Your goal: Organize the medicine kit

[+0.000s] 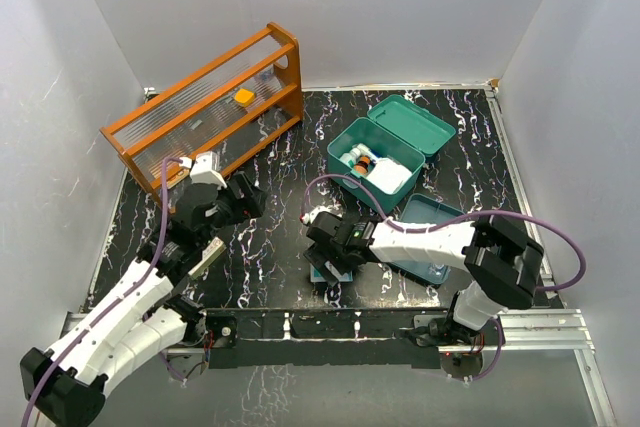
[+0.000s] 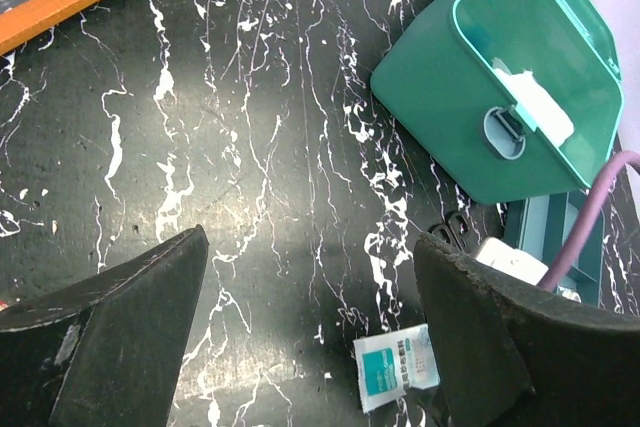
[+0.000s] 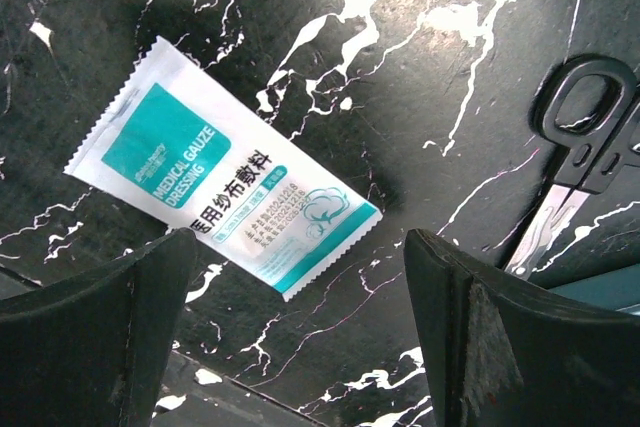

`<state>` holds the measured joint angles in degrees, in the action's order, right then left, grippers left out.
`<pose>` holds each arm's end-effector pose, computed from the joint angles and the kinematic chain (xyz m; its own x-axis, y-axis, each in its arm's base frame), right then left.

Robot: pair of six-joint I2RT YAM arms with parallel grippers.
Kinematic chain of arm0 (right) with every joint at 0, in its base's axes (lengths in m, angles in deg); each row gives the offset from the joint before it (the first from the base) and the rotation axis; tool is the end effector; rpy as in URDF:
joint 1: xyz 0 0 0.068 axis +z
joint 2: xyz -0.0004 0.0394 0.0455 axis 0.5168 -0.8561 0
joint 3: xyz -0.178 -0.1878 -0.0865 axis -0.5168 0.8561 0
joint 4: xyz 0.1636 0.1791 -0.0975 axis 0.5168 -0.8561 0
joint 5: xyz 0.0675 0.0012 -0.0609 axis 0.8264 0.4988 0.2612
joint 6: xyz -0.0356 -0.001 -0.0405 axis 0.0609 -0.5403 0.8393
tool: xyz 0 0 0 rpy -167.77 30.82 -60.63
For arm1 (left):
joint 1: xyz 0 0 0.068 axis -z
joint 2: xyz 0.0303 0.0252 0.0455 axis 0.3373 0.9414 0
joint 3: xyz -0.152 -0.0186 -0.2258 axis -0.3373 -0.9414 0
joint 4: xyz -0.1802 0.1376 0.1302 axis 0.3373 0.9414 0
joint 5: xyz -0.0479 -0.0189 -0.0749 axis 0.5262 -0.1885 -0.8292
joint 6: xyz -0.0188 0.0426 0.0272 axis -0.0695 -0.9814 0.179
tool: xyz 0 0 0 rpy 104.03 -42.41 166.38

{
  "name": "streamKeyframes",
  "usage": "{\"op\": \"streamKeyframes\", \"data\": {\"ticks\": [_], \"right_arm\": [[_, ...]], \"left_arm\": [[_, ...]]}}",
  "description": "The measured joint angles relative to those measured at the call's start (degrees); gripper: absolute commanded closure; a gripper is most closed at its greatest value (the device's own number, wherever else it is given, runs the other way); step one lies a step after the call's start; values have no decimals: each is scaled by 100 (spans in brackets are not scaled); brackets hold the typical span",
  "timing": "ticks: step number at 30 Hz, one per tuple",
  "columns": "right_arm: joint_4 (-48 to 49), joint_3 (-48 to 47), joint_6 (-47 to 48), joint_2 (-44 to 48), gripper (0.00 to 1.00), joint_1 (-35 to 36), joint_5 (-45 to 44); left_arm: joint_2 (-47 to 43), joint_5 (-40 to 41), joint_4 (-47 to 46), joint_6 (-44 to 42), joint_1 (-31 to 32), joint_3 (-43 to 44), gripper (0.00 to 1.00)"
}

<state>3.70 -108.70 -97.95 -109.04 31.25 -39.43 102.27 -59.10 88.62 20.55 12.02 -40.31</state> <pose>0.1381 0.2508 0.1751 -0.6698 -0.6545 -0.3508 -0.6810 0.7297 -0.0613 0.1597 -0.0899 0.2908 -0.4017 -0.4060 -0.8209 0.1378 0.8594 -0.4925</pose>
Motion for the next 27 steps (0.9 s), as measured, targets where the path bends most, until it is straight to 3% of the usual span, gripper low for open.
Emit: {"op": "streamKeyframes", "data": {"ticks": [14,21,27], "right_arm": [[114,-179,94,-354,18,0,-59],[236,-549,-105,-713,30,-2,-168],[400,-802,-682,-968,47,-184,-181]], "left_arm": [[-280,-85,184,31,0,26,17],[-190,-72,179,44,0,28,16],[-179,-44,177,98,0,28,16]]}}
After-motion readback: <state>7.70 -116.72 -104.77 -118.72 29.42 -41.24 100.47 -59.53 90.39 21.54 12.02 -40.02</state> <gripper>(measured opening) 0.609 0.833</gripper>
